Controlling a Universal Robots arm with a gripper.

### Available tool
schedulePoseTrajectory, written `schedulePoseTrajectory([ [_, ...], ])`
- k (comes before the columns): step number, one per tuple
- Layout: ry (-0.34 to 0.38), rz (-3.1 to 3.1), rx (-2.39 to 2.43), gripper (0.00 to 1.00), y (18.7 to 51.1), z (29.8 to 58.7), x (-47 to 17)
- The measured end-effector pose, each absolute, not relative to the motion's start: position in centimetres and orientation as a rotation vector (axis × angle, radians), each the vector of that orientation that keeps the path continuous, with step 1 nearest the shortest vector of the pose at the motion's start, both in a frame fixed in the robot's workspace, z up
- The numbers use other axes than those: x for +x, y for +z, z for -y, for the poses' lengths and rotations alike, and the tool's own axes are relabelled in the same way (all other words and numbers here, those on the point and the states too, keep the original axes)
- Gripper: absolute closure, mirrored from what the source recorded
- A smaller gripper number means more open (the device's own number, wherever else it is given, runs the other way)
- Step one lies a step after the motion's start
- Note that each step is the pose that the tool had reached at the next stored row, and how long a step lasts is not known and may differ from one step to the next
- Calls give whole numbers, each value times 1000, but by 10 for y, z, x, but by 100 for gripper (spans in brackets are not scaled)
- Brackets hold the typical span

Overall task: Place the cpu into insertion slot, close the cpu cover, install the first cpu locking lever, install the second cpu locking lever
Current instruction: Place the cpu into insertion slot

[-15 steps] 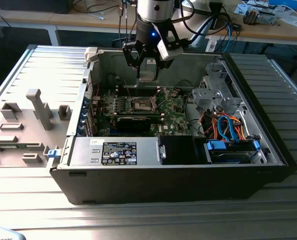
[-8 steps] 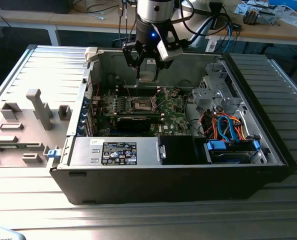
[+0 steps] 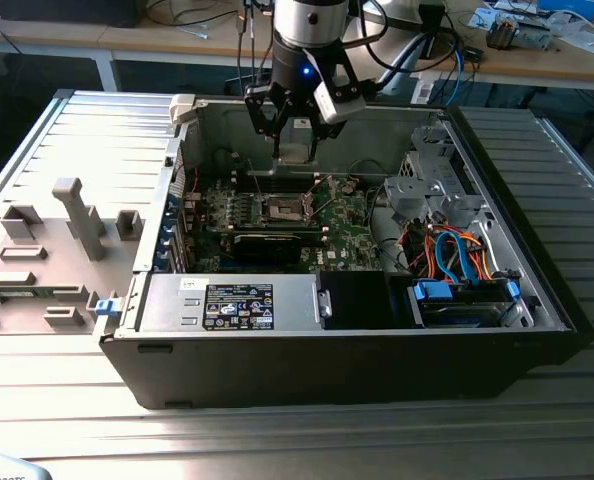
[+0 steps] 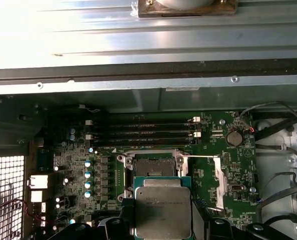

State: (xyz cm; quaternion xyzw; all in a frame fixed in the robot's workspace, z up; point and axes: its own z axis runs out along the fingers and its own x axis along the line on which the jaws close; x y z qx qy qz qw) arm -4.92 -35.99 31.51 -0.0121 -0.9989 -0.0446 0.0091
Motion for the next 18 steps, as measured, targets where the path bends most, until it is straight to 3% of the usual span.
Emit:
schedulePoseTrajectory([
  [18, -139, 3120, -38, 46, 308, 360, -50],
])
